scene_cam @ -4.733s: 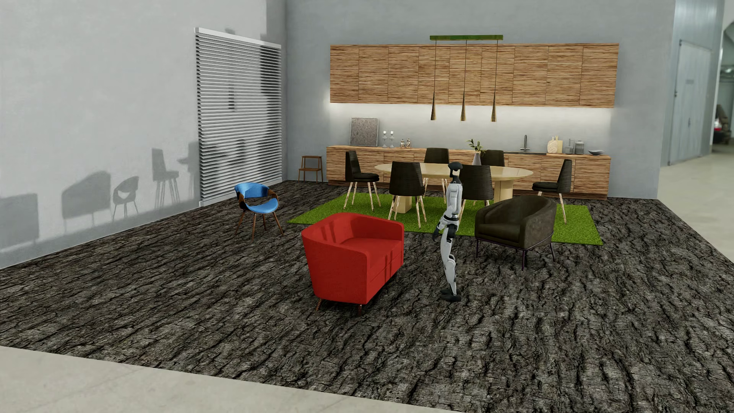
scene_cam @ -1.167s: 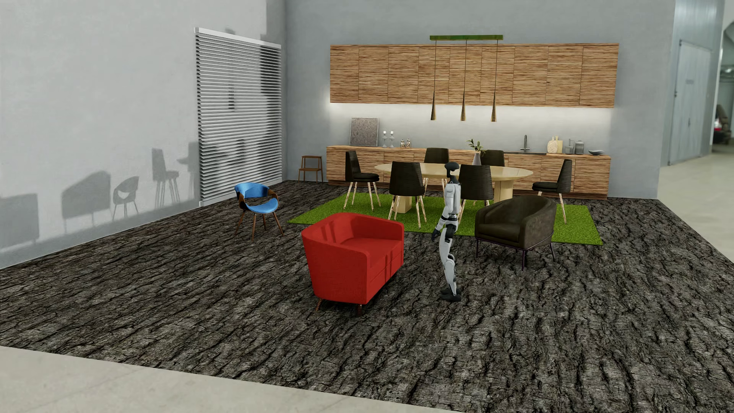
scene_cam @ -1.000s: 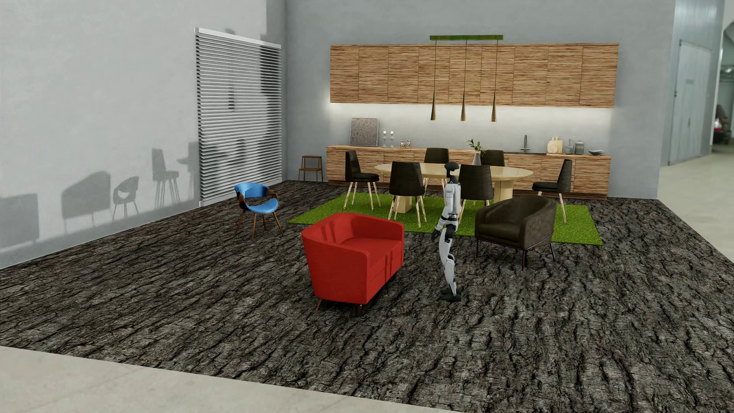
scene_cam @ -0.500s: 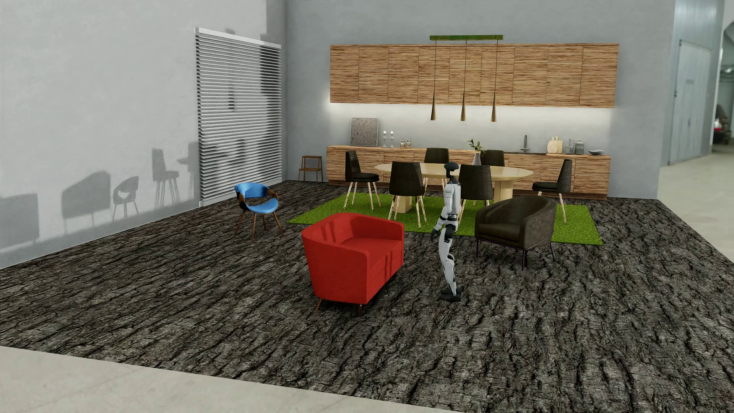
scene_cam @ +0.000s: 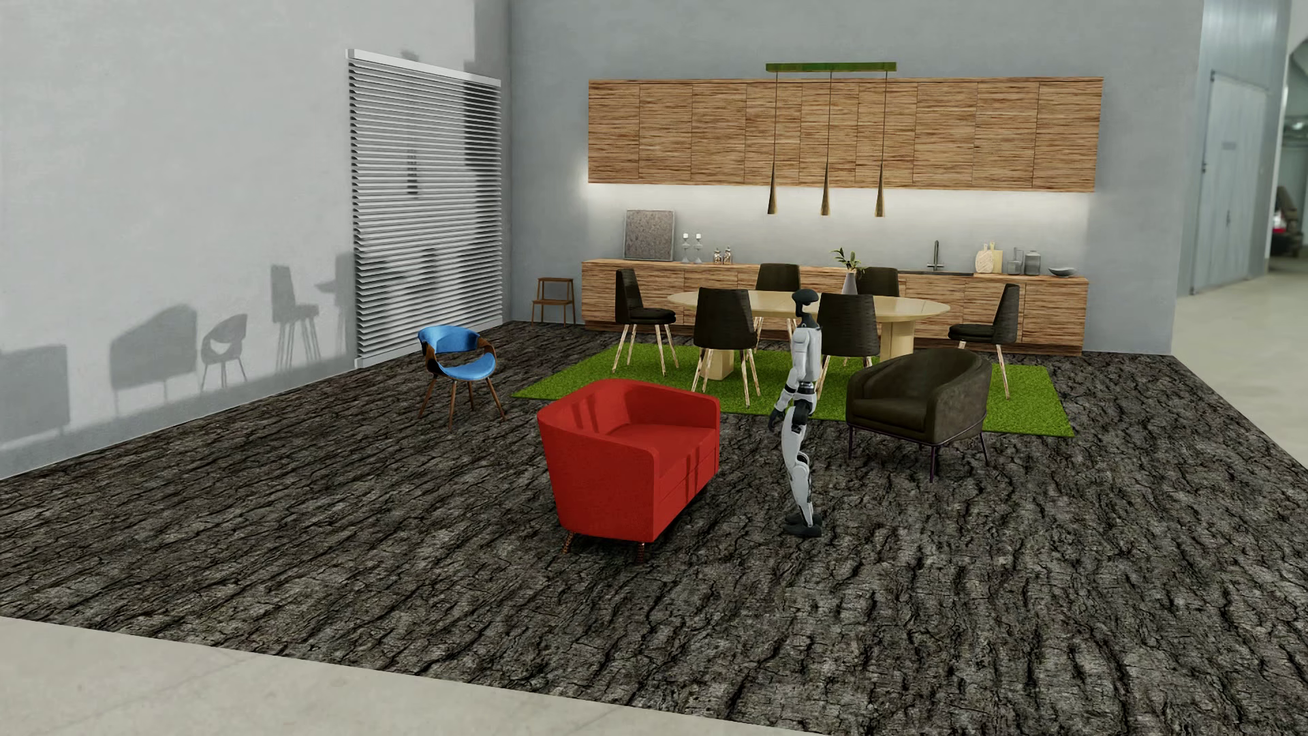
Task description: Move towards the sofa
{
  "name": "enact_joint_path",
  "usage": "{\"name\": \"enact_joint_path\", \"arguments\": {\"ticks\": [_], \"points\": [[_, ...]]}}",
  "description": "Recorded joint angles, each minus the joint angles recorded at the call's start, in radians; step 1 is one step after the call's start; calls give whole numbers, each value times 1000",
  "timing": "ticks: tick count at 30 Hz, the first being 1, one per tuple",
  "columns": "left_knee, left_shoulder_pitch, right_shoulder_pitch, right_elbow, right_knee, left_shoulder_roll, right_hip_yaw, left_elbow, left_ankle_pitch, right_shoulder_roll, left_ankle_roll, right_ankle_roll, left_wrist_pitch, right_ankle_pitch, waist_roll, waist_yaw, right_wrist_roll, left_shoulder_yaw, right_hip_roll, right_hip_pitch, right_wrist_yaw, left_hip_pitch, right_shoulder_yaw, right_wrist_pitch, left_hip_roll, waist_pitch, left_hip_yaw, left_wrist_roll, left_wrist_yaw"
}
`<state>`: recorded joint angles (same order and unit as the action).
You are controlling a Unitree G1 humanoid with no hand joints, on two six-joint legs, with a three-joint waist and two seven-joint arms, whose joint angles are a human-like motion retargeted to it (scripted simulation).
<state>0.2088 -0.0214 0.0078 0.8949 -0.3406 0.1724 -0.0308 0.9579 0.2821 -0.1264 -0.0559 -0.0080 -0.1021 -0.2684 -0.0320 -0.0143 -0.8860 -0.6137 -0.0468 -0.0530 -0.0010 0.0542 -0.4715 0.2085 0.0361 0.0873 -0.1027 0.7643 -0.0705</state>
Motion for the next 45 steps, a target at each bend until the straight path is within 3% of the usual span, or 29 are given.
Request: {"name": "enact_joint_path", "arguments": {"ticks": [16,45], "points": [[-3,-12,11,-16,-2,3,-9,-5,1,4,4,-4,-2,-1,-1,-8,22,-4,-9,0,1,4,24,10,-7,-4,-9,-16,-6],[-15,-1,6,3,35,-12,22,-4,6,9,8,-12,-3,-21,-1,-13,-13,2,4,28,13,11,36,0,3,-20,28,-16,-2]]}}
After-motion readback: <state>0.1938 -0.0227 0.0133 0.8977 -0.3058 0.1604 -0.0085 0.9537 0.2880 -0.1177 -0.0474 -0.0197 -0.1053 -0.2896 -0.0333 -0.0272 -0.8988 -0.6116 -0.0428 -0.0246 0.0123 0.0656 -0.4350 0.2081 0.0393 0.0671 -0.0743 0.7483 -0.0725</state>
